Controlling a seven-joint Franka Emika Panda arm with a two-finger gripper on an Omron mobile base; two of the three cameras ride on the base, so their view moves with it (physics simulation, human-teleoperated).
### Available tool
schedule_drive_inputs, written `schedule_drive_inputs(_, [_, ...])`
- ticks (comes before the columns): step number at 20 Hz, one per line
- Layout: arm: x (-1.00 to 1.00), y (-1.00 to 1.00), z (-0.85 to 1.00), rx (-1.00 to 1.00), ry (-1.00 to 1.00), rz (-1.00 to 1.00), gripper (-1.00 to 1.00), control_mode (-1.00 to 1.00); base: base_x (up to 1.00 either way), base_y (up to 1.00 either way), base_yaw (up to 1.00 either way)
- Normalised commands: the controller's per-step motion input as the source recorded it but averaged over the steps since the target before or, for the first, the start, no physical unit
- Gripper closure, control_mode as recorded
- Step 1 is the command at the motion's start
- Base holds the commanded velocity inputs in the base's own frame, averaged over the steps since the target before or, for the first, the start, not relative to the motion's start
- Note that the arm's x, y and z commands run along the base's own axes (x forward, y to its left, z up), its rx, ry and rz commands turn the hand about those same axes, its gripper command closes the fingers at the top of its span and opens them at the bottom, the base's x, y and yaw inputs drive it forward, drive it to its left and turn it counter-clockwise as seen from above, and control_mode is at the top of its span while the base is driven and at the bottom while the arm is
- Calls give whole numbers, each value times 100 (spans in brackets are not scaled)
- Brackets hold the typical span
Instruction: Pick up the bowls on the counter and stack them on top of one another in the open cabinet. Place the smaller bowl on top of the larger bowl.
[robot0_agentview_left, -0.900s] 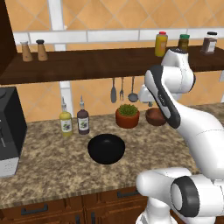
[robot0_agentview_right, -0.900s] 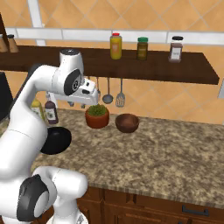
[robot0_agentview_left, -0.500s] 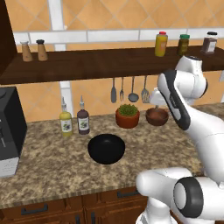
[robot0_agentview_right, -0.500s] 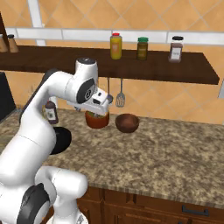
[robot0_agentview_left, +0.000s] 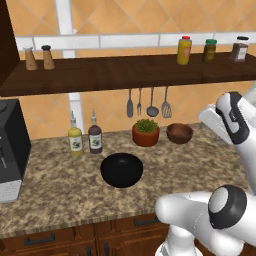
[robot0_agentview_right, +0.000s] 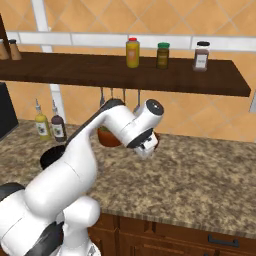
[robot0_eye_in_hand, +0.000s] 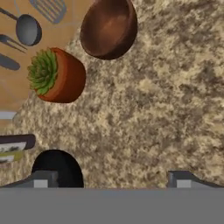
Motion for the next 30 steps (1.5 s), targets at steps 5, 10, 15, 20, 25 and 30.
schedule_drive_inputs(5, [92, -65, -30, 29, 5, -18, -100, -100, 0, 0, 0])
schedule_drive_inputs(10, [66, -6, -24, 2, 21, -6, -100, -100, 0, 0, 0])
schedule_drive_inputs(15, [67, 1, -68, 6, 13, -6, -100, -100, 0, 0, 0])
schedule_drive_inputs(20, [40, 0, -71, 12, 3, -3, -100, -100, 0, 0, 0])
schedule_drive_inputs(25, [70, 0, -24, 6, 0, -2, -100, -100, 0, 0, 0])
schedule_drive_inputs(30, [47, 0, -31, 2, 0, 0, -100, -100, 0, 0, 0])
